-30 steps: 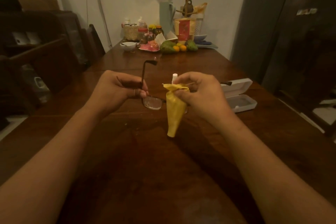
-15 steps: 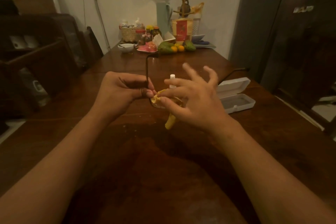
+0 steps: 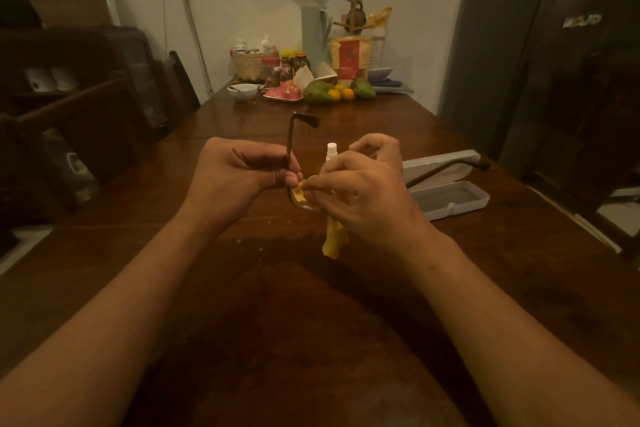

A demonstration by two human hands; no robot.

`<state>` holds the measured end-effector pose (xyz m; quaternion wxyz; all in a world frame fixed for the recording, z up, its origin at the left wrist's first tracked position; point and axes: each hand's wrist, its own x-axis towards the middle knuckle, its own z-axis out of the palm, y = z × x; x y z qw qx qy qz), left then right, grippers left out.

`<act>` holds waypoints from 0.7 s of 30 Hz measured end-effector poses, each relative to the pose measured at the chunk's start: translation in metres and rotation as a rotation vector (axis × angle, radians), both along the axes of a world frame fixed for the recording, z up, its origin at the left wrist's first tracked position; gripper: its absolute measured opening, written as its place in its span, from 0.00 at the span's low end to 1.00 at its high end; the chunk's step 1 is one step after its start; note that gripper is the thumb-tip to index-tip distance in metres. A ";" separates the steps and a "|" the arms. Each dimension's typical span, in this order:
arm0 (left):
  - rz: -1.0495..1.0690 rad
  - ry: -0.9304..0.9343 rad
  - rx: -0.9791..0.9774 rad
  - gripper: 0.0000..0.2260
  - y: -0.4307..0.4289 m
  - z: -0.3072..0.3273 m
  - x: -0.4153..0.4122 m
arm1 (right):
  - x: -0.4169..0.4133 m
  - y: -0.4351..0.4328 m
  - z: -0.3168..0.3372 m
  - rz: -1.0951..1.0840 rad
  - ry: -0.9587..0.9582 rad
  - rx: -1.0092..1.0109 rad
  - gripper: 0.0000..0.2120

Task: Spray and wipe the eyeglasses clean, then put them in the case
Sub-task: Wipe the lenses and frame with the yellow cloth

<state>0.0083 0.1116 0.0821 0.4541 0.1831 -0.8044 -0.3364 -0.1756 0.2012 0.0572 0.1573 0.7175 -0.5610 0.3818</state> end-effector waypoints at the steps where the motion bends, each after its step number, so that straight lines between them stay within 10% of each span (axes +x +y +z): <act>1: 0.002 0.001 0.010 0.05 0.000 0.000 0.000 | -0.001 0.000 0.000 0.022 -0.004 -0.001 0.11; 21: -0.027 0.023 0.074 0.05 0.000 0.000 -0.001 | -0.013 0.000 0.001 0.060 -0.015 0.028 0.08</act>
